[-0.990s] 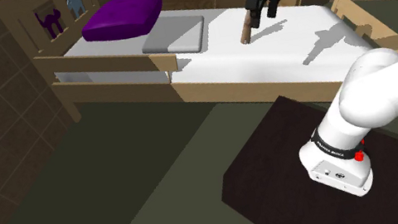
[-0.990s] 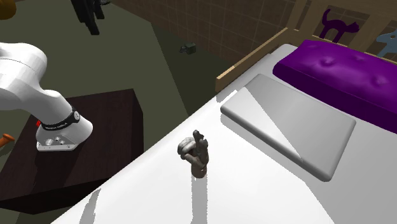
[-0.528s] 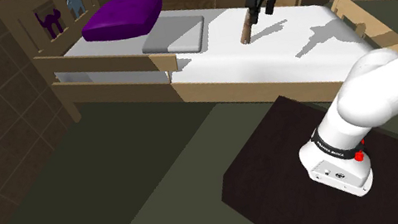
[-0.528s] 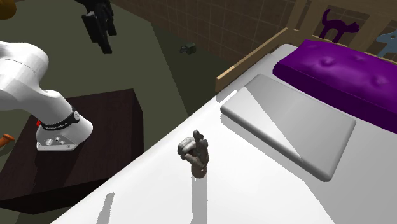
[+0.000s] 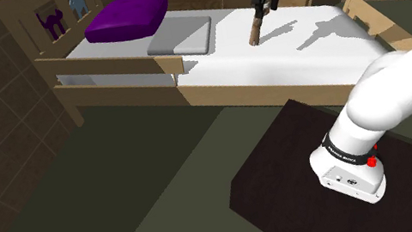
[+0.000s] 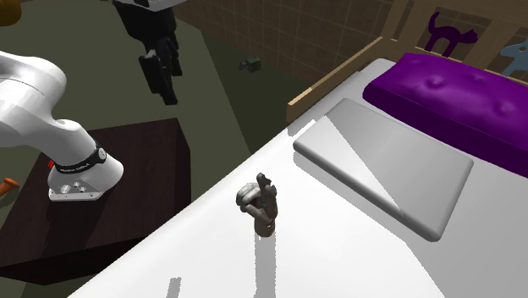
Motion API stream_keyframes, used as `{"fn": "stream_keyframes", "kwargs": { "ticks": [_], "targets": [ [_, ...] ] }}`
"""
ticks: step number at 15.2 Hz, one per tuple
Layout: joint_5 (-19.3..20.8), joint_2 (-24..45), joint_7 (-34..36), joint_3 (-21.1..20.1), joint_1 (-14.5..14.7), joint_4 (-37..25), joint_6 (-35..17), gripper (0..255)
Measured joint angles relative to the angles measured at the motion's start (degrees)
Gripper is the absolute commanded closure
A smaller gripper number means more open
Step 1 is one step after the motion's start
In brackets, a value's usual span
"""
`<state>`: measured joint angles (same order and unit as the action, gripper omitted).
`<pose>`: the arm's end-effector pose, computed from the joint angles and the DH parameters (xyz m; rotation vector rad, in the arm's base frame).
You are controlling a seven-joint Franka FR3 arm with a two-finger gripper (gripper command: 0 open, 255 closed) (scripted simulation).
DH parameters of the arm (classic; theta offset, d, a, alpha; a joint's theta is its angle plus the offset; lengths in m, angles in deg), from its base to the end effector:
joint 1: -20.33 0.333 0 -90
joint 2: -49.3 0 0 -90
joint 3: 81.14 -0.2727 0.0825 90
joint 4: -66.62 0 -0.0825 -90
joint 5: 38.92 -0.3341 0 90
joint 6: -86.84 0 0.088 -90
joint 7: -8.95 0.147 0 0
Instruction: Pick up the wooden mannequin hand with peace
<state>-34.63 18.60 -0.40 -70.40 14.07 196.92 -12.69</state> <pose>0.3442 -0.1208 0.4841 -3.1153 0.1475 0.0055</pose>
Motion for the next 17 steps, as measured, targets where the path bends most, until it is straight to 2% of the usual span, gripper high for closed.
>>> {"fn": "stream_keyframes", "kwargs": {
  "ticks": [8, 12, 17],
  "targets": [
    [1.2, 11.0, -7.9, 7.4, -2.3, -6.7, -7.1, 0],
    [-0.2, 18.0, -11.7, 10.5, -3.0, -12.1, -9.7, 0],
    [-4.1, 27.9, -17.6, 14.3, -4.6, -20.3, -12.4, 0]
  ]
}}
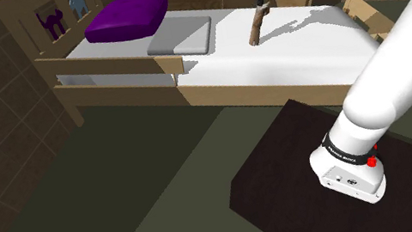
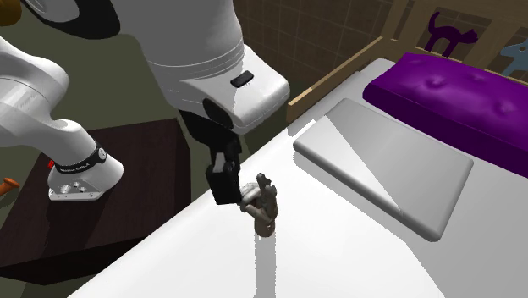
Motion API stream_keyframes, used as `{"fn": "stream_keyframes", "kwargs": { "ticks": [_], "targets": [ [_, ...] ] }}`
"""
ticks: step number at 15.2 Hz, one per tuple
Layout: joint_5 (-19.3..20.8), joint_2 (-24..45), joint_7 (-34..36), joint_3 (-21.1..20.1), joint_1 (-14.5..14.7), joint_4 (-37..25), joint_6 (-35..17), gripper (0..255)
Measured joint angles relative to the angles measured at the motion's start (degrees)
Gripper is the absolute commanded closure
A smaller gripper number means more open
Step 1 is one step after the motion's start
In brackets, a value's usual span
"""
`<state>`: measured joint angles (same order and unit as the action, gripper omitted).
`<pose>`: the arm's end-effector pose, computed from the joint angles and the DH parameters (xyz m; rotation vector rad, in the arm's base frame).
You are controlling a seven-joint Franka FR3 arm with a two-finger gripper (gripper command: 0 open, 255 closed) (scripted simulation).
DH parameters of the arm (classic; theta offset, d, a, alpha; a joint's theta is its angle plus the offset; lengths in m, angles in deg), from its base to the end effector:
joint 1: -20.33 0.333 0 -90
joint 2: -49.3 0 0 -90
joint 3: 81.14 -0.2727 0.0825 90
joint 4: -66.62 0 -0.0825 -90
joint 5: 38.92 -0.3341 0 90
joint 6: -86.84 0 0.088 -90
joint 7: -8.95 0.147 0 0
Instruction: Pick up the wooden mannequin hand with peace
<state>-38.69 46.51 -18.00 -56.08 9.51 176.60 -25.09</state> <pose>0.4142 -0.3028 0.4479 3.1037 -0.2408 0.1176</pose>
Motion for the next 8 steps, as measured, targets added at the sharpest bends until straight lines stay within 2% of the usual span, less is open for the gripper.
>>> {"fn": "stream_keyframes", "kwargs": {
  "ticks": [2, 8],
  "targets": [
    [-1.8, 3.6, -1.9, 0.9, -0.7, -3.6, -0.2, 0],
    [-2.7, 5.1, -3.1, 1.4, -1.2, -1.0, -4.3, 0]
  ]
}}
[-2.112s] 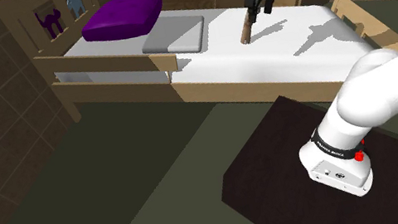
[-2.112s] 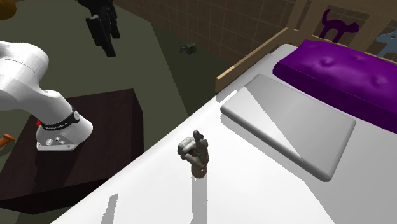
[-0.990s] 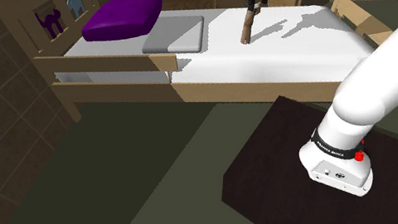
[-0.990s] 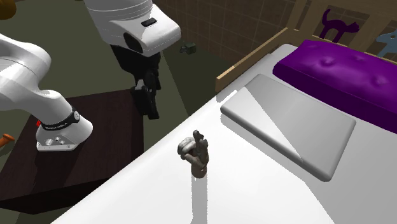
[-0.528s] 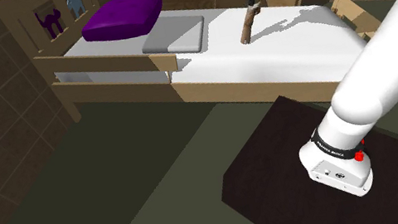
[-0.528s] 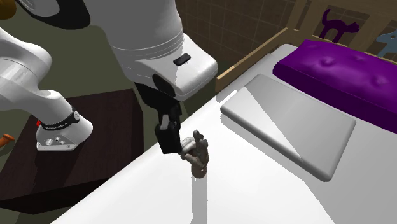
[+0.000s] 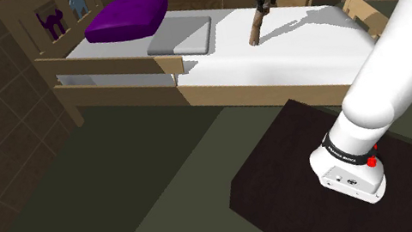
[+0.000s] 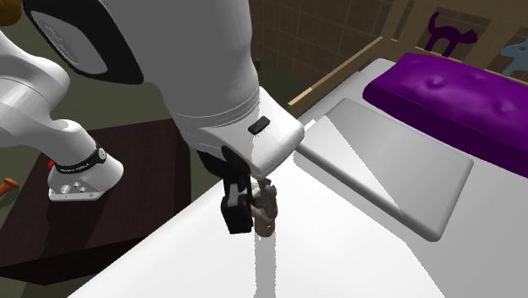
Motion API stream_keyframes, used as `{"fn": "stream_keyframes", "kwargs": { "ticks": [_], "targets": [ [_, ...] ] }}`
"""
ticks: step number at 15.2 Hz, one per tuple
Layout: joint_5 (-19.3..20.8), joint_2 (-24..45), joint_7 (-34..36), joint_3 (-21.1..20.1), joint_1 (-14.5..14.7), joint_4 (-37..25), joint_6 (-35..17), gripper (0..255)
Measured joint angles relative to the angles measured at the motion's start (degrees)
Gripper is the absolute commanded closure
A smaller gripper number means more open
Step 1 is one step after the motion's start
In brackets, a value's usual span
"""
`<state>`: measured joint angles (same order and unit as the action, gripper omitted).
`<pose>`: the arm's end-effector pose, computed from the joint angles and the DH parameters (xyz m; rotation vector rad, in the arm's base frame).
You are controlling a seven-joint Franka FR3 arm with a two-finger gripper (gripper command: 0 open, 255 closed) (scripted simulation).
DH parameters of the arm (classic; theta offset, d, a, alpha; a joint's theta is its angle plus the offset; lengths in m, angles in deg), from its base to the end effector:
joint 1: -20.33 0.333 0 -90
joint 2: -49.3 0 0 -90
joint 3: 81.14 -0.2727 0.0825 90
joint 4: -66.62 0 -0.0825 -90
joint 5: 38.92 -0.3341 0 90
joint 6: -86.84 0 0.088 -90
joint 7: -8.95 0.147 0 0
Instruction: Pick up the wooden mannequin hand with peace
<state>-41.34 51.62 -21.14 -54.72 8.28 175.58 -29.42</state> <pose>0.4223 -0.3283 0.4212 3.0942 -0.2513 0.1353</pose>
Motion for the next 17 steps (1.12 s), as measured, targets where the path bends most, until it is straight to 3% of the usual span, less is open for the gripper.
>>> {"fn": "stream_keyframes", "kwargs": {
  "ticks": [2, 3, 13, 17],
  "targets": [
    [-0.2, 0.4, -0.2, 0.0, 0.0, 1.0, -1.3, 0],
    [-0.2, 0.4, -0.2, 0.0, 0.0, 1.3, -1.6, 255],
    [-0.3, 0.4, -0.2, 0.0, 0.0, 1.4, -2.0, 255],
    [0.1, -0.1, 0.1, 0.0, 0.0, -0.3, 0.3, 255]
  ]
}}
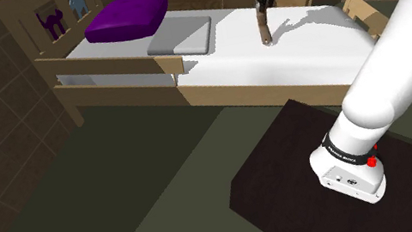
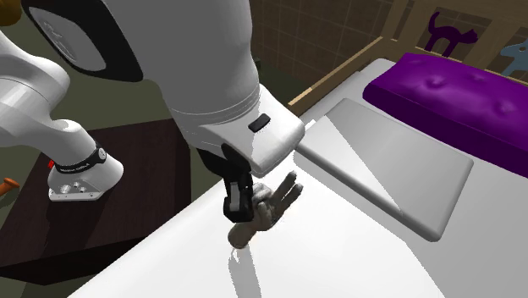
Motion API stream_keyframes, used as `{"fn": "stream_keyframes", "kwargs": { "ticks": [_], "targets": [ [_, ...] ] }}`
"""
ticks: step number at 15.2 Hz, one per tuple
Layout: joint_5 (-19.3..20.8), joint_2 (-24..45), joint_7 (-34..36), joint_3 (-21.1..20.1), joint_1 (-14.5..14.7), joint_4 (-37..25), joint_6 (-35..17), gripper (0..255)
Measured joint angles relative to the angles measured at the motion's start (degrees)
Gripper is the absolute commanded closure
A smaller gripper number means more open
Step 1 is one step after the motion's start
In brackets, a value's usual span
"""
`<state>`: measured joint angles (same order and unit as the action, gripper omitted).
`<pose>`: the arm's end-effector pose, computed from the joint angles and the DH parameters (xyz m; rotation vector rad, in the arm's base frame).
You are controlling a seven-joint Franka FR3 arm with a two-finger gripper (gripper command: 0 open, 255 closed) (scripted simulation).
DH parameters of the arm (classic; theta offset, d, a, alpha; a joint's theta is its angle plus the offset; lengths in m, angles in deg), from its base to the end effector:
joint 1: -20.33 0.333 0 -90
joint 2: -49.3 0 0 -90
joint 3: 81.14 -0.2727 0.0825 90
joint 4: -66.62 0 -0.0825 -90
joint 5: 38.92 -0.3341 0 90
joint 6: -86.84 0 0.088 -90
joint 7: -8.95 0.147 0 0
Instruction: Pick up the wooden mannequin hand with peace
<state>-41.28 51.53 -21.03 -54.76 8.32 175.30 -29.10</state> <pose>0.4226 -0.3277 0.4236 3.0938 -0.2511 0.1361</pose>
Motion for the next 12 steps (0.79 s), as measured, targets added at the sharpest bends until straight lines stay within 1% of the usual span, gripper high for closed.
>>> {"fn": "stream_keyframes", "kwargs": {
  "ticks": [12],
  "targets": [
    [0.6, -1.0, 0.4, 0.1, 0.0, -7.5, 8.5, 255]
  ]
}}
